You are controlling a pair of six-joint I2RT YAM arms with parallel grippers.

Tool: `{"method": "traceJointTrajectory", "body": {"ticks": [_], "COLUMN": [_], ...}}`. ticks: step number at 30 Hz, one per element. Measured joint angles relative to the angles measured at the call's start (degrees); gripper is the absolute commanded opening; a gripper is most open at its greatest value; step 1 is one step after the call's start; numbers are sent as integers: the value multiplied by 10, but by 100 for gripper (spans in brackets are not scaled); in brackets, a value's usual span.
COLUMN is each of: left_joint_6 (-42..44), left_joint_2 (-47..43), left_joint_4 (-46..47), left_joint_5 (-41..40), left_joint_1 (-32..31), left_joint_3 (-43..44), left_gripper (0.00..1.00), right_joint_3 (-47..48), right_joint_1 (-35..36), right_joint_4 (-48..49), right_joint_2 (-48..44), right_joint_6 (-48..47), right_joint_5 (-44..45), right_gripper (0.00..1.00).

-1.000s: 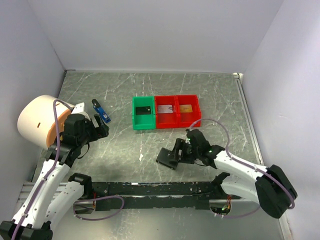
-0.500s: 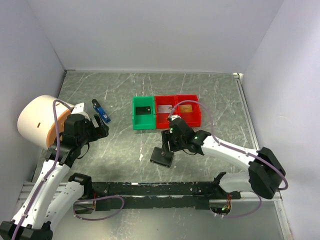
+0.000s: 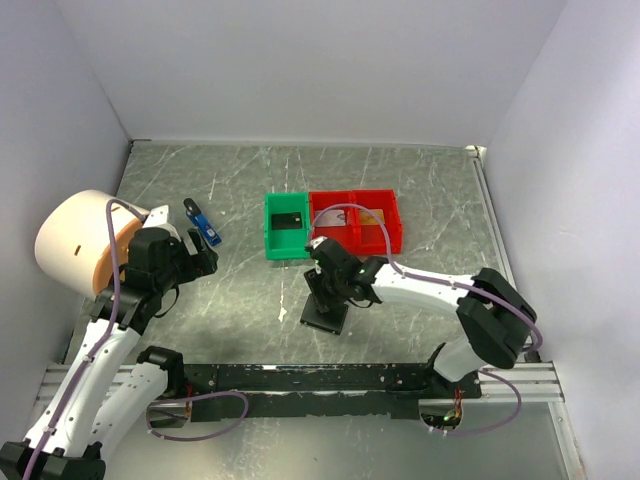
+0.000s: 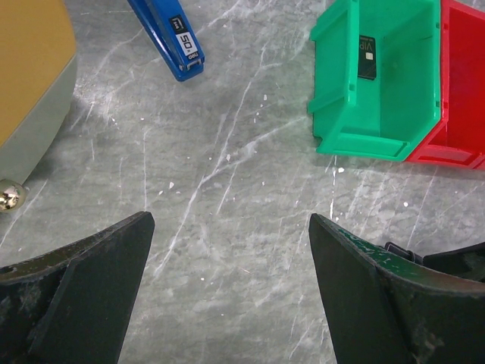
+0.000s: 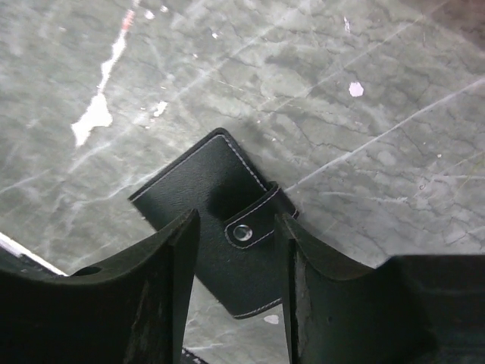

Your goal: Take the credit cards out of the card holder

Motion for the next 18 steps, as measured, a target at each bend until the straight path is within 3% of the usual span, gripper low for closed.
{"method": "traceJointTrajectory", "body": {"ticks": [7, 14, 18], "left_joint_6": [2, 6, -42], "left_joint_2": [1, 59, 104], "left_joint_4": [1, 85, 151], "left_joint_5": [8, 179, 226], "left_joint_1": [0, -5, -53], "left_joint_3": [0, -4, -53], "left_gripper": [95, 95, 95], "right_joint_3": [-1, -35, -72], "right_joint_1": [18, 22, 39], "right_joint_4": [-3, 31, 63], "right_joint_2": [36, 17, -9], "right_joint_6": [16, 152, 243], "right_joint_5": [58, 92, 109], "right_gripper": [33, 28, 28]}}
